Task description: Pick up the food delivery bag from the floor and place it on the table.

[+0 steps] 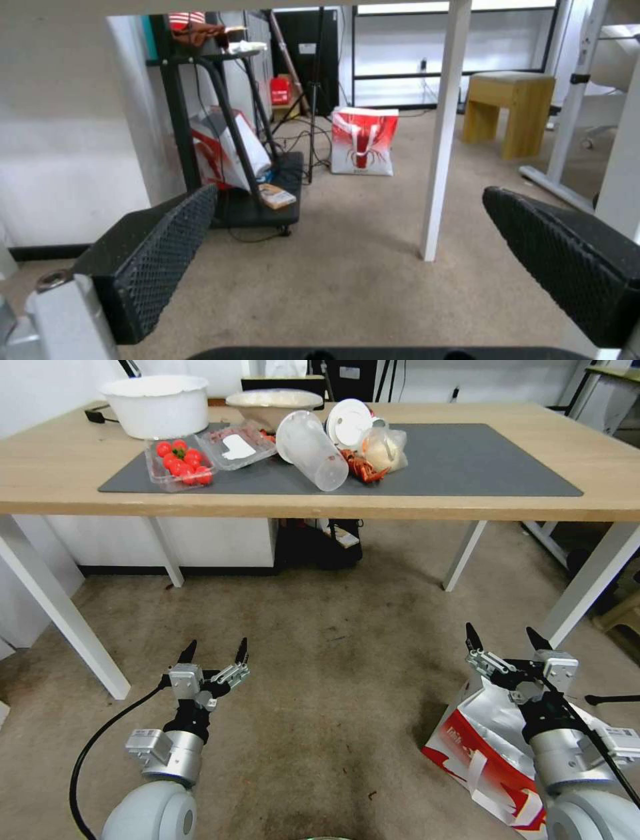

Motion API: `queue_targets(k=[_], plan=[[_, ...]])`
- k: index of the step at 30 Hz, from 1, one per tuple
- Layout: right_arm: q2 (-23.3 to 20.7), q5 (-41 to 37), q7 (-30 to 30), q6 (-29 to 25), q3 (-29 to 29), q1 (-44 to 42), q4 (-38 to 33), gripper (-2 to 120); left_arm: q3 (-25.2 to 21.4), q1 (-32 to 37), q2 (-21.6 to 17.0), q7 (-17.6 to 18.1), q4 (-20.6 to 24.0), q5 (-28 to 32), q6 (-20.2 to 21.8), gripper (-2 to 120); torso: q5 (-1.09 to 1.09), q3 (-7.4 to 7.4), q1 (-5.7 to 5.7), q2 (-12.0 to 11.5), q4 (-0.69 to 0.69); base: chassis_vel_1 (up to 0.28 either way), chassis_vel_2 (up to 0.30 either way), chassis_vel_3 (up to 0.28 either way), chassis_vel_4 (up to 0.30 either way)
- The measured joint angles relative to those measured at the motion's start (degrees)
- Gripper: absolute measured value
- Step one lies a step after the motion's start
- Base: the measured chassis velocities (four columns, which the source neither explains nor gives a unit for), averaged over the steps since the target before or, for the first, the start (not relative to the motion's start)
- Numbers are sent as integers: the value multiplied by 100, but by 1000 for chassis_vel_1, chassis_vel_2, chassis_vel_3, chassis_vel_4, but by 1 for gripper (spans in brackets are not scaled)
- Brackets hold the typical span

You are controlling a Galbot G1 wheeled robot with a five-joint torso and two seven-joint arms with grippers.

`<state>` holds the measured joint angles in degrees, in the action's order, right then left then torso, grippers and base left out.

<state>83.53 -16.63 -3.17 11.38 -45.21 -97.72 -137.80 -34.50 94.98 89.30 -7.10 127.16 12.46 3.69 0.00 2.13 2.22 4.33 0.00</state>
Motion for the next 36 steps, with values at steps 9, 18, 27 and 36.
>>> queue_targets(k=[9,18,27,36], plan=[[-19,0,0,0,-5,25,29,100,5,-31,-1,0,-46,3,2,100,0,-204,-13,-217,0,0,0,0,0],[-16,4,0,0,-1,51,48,100,6,-71,-18,0,-66,11,6,100,0,-213,-35,-308,0,0,0,0,0],[-14,8,-5,2,1,55,54,100,6,-86,-21,-12,-83,14,-8,100,0,-213,-35,-296,0,0,0,0,0],[-360,-243,-278,57,-115,5,154,100,-5,-47,-13,-44,-92,-28,-207,100,0,-213,-33,-273,0,0,0,0,0]])
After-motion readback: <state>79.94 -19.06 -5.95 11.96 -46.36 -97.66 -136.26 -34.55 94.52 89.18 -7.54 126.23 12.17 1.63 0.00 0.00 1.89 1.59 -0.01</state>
